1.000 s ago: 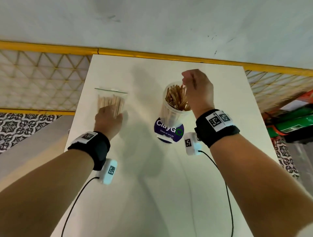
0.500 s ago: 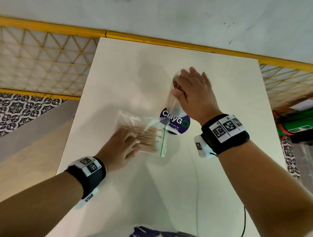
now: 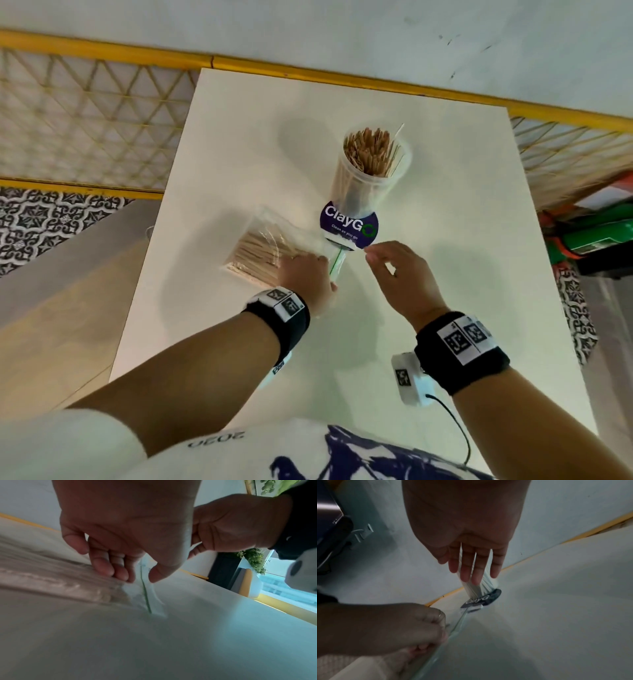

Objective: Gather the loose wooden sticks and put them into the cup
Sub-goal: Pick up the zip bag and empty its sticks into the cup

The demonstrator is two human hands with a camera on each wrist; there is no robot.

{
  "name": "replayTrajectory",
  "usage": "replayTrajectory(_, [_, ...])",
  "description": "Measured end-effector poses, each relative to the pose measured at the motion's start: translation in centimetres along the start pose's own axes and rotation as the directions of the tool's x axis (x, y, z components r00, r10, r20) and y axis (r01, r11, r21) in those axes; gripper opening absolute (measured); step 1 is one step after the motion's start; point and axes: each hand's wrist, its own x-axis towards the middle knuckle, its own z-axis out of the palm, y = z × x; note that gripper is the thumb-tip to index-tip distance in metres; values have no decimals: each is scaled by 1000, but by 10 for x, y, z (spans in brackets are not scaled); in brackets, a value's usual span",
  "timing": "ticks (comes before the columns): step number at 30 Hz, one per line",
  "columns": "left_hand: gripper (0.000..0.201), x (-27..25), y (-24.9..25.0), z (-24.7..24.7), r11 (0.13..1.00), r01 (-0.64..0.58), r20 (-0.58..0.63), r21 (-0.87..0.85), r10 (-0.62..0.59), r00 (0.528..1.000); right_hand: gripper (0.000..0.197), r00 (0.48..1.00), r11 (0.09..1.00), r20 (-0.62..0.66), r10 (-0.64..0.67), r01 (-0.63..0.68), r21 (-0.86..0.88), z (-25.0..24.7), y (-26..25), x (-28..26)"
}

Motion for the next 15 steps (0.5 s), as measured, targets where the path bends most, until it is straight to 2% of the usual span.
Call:
replayTrajectory(3, [40, -10, 9, 1, 996, -57, 57, 73, 53, 997, 17, 975, 988, 160, 156, -157, -4, 4, 5, -16])
replayTrajectory(5, [36, -19, 12, 4, 987, -113, 78, 115, 104, 991, 17, 951, 979, 239, 198, -205, 3, 7, 5, -20])
replayTrajectory(11, [21, -36, 6, 10, 959, -285, 185, -3, 280, 942, 24, 901, 942, 328, 283, -325, 79, 3, 7, -29])
replayTrajectory(13, [20, -40, 3, 6, 957, -257, 186, -133, 279, 942, 34, 868, 930, 384, 314, -364, 61, -3, 0, -31])
replayTrajectory(15, [26, -43, 5, -3, 892, -154, 179, -424, 250, 952, 47, 816, 928, 473, 332, -372, -10, -8, -11, -30])
